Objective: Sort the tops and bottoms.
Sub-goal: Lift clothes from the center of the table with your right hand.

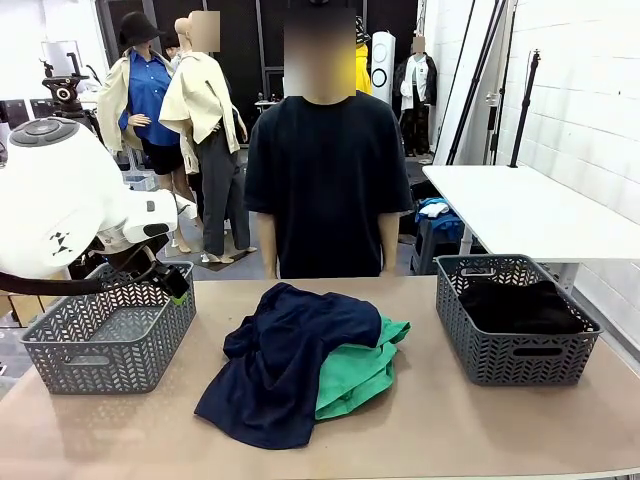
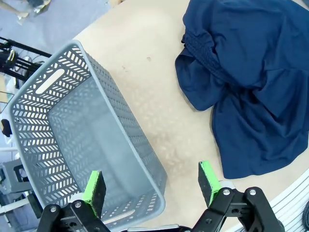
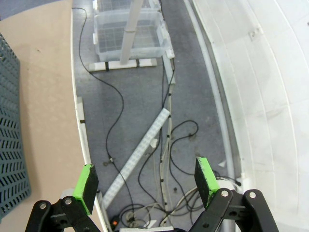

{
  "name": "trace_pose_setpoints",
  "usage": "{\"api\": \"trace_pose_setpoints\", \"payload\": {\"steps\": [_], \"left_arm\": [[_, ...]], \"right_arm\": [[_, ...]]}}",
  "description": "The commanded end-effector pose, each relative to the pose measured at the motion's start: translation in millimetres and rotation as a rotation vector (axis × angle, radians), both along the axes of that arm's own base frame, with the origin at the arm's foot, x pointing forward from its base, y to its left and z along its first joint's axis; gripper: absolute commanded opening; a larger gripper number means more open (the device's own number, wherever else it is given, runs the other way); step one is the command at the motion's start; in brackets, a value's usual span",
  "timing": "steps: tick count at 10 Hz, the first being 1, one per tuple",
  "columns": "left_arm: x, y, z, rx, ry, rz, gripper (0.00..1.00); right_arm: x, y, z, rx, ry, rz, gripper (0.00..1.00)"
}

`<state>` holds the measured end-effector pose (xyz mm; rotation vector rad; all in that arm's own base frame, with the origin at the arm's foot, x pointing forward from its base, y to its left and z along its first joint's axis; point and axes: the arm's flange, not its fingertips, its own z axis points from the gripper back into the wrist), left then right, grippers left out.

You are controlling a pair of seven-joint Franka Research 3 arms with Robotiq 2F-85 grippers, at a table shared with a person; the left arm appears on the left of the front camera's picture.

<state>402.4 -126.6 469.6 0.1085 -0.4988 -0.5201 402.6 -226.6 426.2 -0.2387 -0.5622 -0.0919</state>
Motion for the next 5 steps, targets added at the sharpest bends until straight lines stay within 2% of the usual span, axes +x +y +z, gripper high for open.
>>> {"api": "trace_pose_setpoints", "payload": {"steps": [1, 5], "left_arm": [[-2.1, 3.0, 0.1, 0.002, 0.004, 0.005, 1.00], [-2.1, 3.0, 0.1, 0.002, 0.004, 0.005, 1.00]], "right_arm": [[0.9, -1.3, 0.9, -0.002, 0.005, 0.001, 1.00], [0.9, -1.3, 0.9, -0.002, 0.005, 0.001, 1.00]]}}
